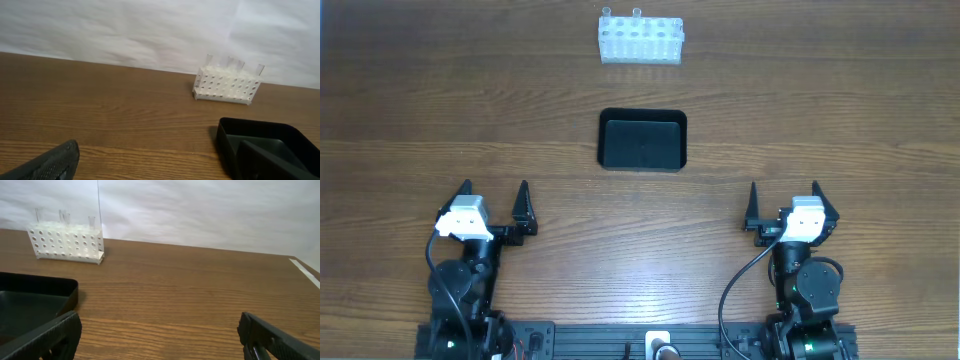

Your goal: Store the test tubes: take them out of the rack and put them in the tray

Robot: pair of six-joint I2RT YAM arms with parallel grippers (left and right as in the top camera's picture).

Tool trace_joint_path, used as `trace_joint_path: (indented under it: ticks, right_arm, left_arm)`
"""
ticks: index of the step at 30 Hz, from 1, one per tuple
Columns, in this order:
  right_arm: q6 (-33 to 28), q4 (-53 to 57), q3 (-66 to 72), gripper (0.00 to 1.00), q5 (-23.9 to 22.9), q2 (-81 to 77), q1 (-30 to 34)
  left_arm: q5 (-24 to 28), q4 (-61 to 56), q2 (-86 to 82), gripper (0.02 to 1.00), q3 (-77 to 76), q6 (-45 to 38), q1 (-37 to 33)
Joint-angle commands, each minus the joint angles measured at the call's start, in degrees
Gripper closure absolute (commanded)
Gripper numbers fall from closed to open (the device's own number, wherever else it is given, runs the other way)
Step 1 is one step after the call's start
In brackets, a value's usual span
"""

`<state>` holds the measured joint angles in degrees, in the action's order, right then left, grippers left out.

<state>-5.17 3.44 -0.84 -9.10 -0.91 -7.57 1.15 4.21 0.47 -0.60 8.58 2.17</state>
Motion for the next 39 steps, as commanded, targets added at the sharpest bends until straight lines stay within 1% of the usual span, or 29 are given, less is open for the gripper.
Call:
trace_joint_path:
  ticks: [1, 19, 23, 25, 32, 39]
  right_arm:
    - [-0.2, 0.0, 0.5, 0.009, 0.3, 0.6, 7.9]
    - [-0.2, 0.0, 0.5, 0.007, 0.3, 0.6, 7.9]
    - [-0.2, 0.0, 0.5, 0.007, 0.3, 0.6, 7.9]
    - [-0.2, 0.0, 0.5, 0.009, 0.3, 0.6, 7.9]
    - [-0.2, 0.0, 0.5, 0.009, 0.3, 0.6, 7.9]
    - [-0.2, 0.0, 0.5, 0.009, 0.3, 0.6, 7.9]
  left_arm:
    - [0.3, 0.2, -0.1, 0.018, 0.3, 0.0, -0.2]
    - [0.9, 0.1, -0.1, 0.018, 0.3, 0.0, -0.2]
    - [0.3, -5.6, 1.6, 0.020, -0.8, 0.0, -0.6]
    - [0.3, -6.2, 5.3, 0.023, -4.3, 0.0, -1.2]
    - [1.7, -6.2, 32.4, 0.020, -27.3, -0.5, -2.0]
    - [7.7, -6.4, 58.3, 0.020, -46.1, -0.5, -1.3]
